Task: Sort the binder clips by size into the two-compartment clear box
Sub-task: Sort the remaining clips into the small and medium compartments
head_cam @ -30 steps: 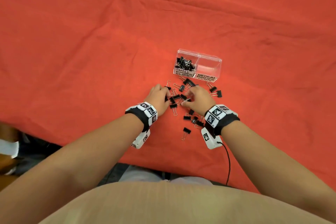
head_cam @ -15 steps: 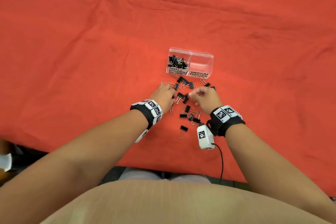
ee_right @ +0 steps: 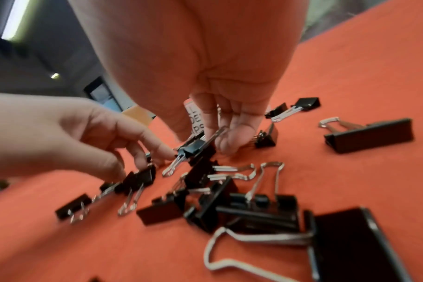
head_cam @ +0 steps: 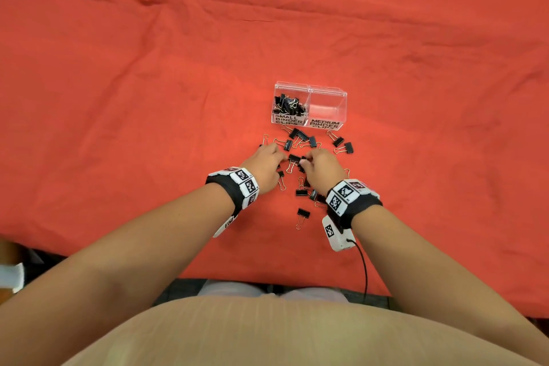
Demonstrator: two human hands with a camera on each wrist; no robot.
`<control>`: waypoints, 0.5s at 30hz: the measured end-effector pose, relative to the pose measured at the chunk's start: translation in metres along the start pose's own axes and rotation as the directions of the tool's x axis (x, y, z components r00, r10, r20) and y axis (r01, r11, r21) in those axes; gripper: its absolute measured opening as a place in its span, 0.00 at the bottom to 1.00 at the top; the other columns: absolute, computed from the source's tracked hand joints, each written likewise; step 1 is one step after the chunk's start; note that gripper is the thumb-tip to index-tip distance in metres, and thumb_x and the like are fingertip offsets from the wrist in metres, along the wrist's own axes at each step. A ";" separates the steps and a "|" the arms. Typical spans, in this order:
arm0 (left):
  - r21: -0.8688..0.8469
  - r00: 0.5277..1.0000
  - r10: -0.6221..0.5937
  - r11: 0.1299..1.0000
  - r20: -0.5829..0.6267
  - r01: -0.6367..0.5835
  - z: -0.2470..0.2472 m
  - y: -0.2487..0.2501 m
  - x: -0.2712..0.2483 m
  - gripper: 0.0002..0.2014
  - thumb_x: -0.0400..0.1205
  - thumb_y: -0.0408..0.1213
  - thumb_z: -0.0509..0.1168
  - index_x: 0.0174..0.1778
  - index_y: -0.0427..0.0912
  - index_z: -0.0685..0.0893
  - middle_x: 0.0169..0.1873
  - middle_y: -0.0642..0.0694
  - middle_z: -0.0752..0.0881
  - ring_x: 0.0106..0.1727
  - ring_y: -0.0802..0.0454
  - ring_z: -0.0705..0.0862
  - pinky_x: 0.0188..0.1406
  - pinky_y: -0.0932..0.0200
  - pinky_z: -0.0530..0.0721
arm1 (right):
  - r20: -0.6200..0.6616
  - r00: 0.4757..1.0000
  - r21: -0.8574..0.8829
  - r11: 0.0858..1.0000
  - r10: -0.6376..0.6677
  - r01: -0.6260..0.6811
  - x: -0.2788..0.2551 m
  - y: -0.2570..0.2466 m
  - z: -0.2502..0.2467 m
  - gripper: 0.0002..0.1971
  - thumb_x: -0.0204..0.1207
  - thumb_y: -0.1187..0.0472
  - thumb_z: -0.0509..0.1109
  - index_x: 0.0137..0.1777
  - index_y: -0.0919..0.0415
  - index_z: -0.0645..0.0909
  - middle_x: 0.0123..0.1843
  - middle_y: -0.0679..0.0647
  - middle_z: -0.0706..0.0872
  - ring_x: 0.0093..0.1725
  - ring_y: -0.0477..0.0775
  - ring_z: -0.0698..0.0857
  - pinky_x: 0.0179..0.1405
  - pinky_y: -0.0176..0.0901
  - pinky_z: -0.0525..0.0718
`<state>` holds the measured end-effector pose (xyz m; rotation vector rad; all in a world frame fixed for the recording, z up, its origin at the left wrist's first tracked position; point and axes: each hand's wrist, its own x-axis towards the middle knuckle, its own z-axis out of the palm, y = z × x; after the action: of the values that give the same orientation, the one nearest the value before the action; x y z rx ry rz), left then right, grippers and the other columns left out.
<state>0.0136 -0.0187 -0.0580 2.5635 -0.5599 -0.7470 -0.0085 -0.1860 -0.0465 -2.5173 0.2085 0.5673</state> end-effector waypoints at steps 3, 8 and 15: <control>0.011 1.000 0.014 1.000 0.007 -0.014 0.000 -0.003 0.000 0.22 0.76 0.28 0.62 0.68 0.39 0.78 0.59 0.41 0.75 0.67 0.43 0.72 0.64 0.44 0.79 | -0.017 1.000 -0.086 0.996 -0.010 0.008 -0.005 -0.003 0.002 0.18 0.78 0.57 0.67 0.63 0.66 0.74 0.65 0.60 0.76 0.64 0.62 0.78 0.60 0.51 0.77; 0.021 0.999 0.017 1.000 -0.034 -0.016 -0.003 -0.007 0.001 0.09 0.79 0.29 0.61 0.52 0.37 0.82 0.55 0.40 0.77 0.63 0.42 0.75 0.60 0.45 0.80 | -0.025 0.999 -0.045 0.999 -0.023 0.022 -0.004 -0.004 0.000 0.15 0.74 0.63 0.69 0.59 0.66 0.75 0.62 0.61 0.78 0.61 0.60 0.78 0.56 0.45 0.75; 0.037 0.999 0.041 0.998 -0.020 -0.040 -0.003 -0.009 -0.003 0.12 0.80 0.32 0.62 0.60 0.39 0.79 0.59 0.42 0.77 0.67 0.44 0.73 0.65 0.45 0.77 | -0.089 0.995 0.064 0.997 -0.045 0.051 -0.004 0.000 0.003 0.08 0.68 0.67 0.72 0.45 0.62 0.79 0.46 0.56 0.80 0.46 0.56 0.79 0.47 0.45 0.77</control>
<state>0.0157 -0.0088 -0.0587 2.5820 -0.6229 -0.7023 -0.0129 -0.1845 -0.0469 -2.4779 0.1961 0.4242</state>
